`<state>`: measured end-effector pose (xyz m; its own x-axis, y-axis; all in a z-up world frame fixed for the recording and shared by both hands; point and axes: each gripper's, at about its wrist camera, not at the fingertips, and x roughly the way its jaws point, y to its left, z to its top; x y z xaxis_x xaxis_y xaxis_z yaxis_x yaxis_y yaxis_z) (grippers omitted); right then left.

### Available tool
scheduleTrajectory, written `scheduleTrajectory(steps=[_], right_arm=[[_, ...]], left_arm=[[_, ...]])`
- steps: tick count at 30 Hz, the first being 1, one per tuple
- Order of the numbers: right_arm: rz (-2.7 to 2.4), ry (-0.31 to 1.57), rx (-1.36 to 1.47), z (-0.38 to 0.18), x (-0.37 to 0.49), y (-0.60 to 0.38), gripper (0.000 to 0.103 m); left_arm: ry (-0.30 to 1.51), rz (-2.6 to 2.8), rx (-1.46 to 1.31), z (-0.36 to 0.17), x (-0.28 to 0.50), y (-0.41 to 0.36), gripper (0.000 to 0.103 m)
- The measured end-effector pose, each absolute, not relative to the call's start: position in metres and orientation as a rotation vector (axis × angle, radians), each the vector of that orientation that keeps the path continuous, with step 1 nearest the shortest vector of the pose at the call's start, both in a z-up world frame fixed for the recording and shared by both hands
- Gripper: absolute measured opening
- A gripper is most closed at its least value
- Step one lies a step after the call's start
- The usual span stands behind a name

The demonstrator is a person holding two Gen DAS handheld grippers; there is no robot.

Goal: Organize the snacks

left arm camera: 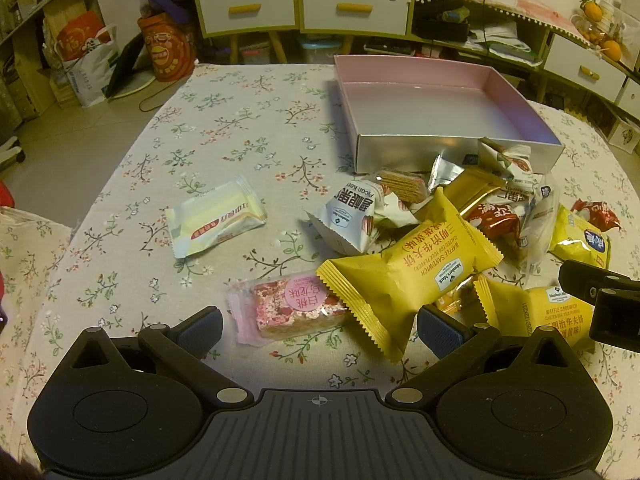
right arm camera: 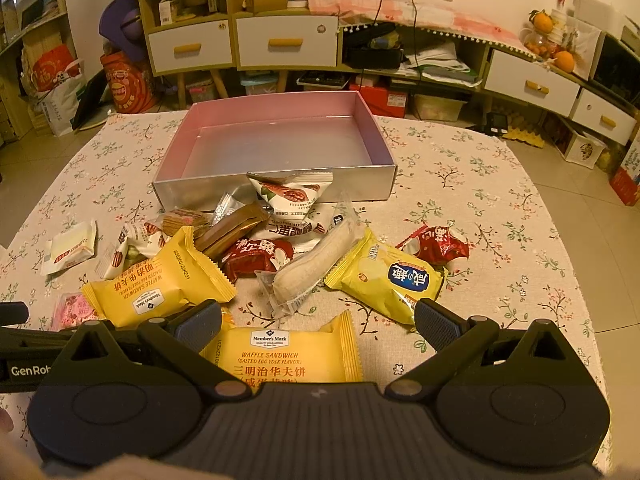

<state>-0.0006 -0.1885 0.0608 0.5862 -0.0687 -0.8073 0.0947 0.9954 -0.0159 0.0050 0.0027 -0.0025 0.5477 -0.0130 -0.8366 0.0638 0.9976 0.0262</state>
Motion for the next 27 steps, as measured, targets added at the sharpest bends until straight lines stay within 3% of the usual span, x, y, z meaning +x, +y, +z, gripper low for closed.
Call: scheduleTrajectory(steps=[27], right_arm=[[-0.105, 0.888, 0.047, 0.072, 0.003, -0.206, 0.103]], left_arm=[[0.962, -0.141, 0.159, -0.002, 0.012, 0.01, 0.103]])
